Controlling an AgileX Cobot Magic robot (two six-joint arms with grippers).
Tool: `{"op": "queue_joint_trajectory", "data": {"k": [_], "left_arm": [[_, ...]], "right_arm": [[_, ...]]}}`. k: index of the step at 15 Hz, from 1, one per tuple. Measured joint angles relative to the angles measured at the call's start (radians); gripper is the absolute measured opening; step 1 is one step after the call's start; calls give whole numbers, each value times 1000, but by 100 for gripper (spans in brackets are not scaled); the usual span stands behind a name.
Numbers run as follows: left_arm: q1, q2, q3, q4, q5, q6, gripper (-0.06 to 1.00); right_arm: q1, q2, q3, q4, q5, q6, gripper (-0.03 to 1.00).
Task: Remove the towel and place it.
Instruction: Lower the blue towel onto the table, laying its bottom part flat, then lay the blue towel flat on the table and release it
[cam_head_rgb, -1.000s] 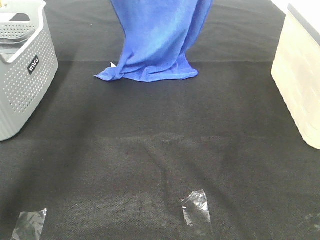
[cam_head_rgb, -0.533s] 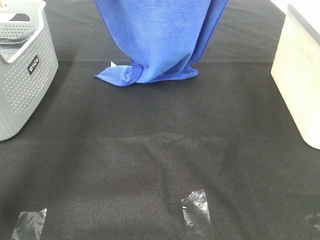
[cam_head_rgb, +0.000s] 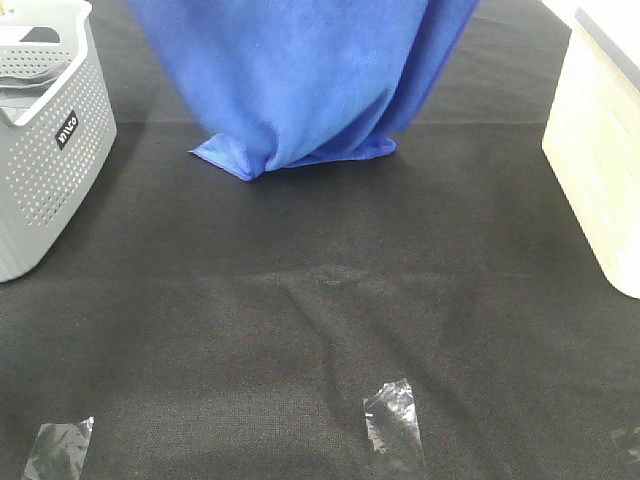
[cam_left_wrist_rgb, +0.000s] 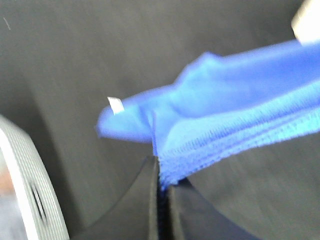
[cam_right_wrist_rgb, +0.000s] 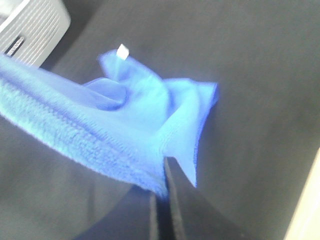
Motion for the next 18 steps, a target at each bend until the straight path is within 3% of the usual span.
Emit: {"op": "queue_joint_trajectory", "data": {"k": [2,6,14,18], "left_arm": [[-4,-162,180,-18,-1,14,0],[-9,-362,328,-35,-8,18,0],[-14,-577,734,-127,-33,3,0],[-14,-670,838,-160,-36,-1,0]], "right_arm": [[2,-101,135,36,-1,9,3],[11,-248,297,96,-7,17,3],[13,-471,617,168,-11,39,3],[13,-586,757,224,-12,70,3]]}}
